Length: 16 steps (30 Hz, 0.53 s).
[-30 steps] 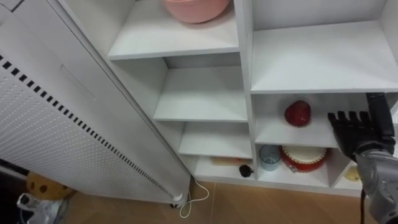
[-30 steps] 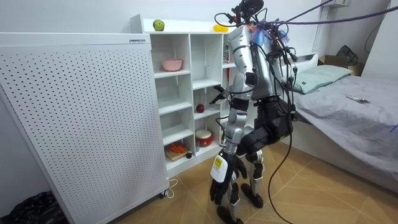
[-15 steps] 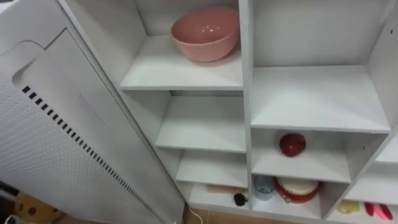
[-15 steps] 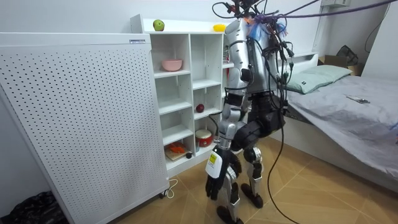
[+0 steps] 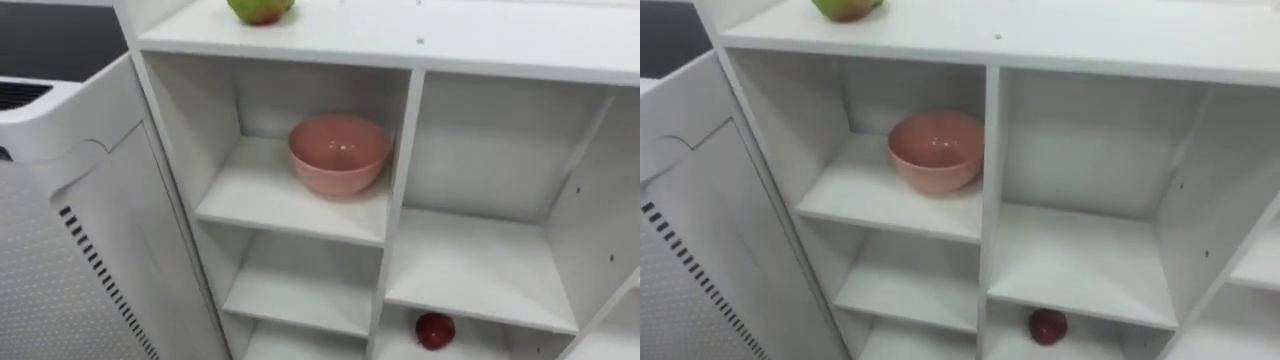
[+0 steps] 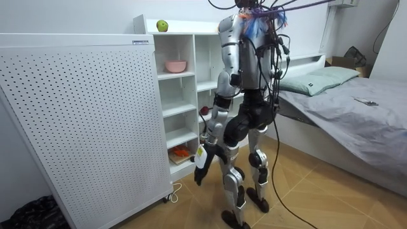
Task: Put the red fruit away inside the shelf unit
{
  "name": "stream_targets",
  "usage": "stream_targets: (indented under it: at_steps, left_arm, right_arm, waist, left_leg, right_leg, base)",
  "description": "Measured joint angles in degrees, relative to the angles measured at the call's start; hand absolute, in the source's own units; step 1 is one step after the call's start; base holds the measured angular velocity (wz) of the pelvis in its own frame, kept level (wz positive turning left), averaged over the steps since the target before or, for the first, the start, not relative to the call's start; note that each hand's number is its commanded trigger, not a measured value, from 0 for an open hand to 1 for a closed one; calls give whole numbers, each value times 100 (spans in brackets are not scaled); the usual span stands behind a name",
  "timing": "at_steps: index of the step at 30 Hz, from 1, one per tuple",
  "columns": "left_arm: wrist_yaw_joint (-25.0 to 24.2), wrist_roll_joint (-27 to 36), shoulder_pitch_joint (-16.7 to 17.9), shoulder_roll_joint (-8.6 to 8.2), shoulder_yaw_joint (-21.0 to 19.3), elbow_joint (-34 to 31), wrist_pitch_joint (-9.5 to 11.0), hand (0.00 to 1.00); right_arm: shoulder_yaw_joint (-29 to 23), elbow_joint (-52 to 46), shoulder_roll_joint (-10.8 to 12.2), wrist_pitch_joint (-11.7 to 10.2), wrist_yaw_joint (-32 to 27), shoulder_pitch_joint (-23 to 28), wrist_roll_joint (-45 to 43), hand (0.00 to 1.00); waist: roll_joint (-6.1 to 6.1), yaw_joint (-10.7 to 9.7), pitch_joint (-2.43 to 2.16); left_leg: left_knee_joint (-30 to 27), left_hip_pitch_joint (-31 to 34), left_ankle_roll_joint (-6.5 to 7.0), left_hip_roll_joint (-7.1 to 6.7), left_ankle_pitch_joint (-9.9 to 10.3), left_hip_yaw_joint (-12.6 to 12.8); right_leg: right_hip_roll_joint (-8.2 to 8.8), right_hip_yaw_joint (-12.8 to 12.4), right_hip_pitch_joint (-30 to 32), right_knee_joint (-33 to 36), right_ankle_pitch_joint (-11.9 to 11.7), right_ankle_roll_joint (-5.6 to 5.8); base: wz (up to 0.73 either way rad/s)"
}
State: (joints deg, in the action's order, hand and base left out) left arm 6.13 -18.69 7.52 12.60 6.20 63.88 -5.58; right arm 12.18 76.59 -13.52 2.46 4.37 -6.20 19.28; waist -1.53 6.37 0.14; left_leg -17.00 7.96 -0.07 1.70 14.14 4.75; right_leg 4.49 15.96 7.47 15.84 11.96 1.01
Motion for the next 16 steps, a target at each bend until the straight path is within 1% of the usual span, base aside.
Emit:
stream_targets:
  at_steps: [1, 2, 4, 5, 7, 8, 10, 11, 12, 13, 14, 16]
  left_arm:
    - [0, -129, 9, -33, -102, 16, -60, 0]
    - [2, -215, 13, -53, -156, 13, -72, 0]
    - [82, -431, 16, -123, -218, 7, -102, 0]
    - [102, -504, 11, -147, -227, 6, -120, 0]
    - [137, -820, 22, -281, -412, 7, -161, 0]
    - [202, -854, 20, -335, -437, 5, -162, 0]
    - [229, -854, 18, -355, -440, 4, -162, 0]
    - [230, -853, 26, -375, -507, 5, -180, 0]
    - [230, -853, 43, -393, -570, 4, -203, 0]
    - [232, -853, 87, -419, -674, 2, -256, 0]
    - [231, -850, 103, -434, -764, 1, -300, 0]
    - [230, -850, 113, -445, -876, 2, -343, 0]
  right_arm:
    - [-5, -28, 38, 1, 20, 144, -130, 0]
    - [-5, -62, 54, 1, 36, 225, -185, 0]
    - [-6, -124, 157, -1, 63, 461, -208, 0]
    - [-7, -132, 184, -3, 64, 512, -210, 0]
    - [-177, -141, 264, -27, 66, 632, -210, 0]
    - [-227, -150, 275, -56, 78, 693, -210, 0]
    - [-279, -224, 289, -69, 76, 779, -207, 0]
    - [-358, -276, 299, -73, 74, 849, -194, 0]
    - [-412, -298, 312, -75, 74, 888, -190, 0]
    - [-503, -323, 341, -82, 67, 932, -182, 0]
    - [-593, -323, 376, -111, 69, 967, -183, 0]
    - [-732, -323, 412, -115, 76, 1016, -183, 0]
  waist:
    - [-11, -56, -4]
    - [-10, -77, -5]
    - [-7, -197, 4]
    - [-9, -217, 5]
    - [13, -300, 17]
    - [19, -324, 16]
    - [24, -353, 14]
    - [34, -390, 21]
    - [42, -414, 15]
    - [54, -442, 19]
    - [58, -459, 10]
    - [62, -480, 13]
  left_leg:
    - [85, -172, 0, -5, 0, -2]
    - [145, -252, 0, -9, 0, -4]
    - [344, -545, 1, -10, 0, -3]
    - [378, -625, 1, -9, 0, 3]
    - [529, -915, 0, -1, 1, 78]
    - [572, -1003, -1, 2, 2, 115]
    - [628, -1091, -2, 3, 2, 134]
    - [653, -1149, -2, 7, 2, 137]
    - [674, -1184, -2, 7, 2, 145]
    - [703, -1266, -2, 7, 2, 151]
    - [739, -1332, -2, 2, 1, 155]
    - [747, -1381, -2, 1, 2, 160]
  right_leg:
    - [-20, -7, -184, -102, -20, 24]
    - [-28, -11, -270, -155, -26, 32]
    - [-62, -24, -571, -330, -46, 52]
    - [-66, -28, -638, -345, -47, 53]
    - [-95, -123, -863, -434, -52, 62]
    - [-108, -156, -919, -446, -55, 67]
    - [-127, -179, -997, -510, -70, 72]
    - [-141, -209, -1053, -546, -85, 77]
    - [-149, -257, -1074, -547, -85, 77]
    - [-162, -376, -1133, -557, -85, 77]
    - [-175, -496, -1187, -605, -85, 78]
    - [-184, -565, -1231, -626, -85, 79]
  base:
    - [0]
    - [4]
    - [0]
    - [-6]
    - [-17]
    - [-17]
    - [-9]
    - [-6]
    - [-6]
    - [-8]
    - [-8]
    - [-6]
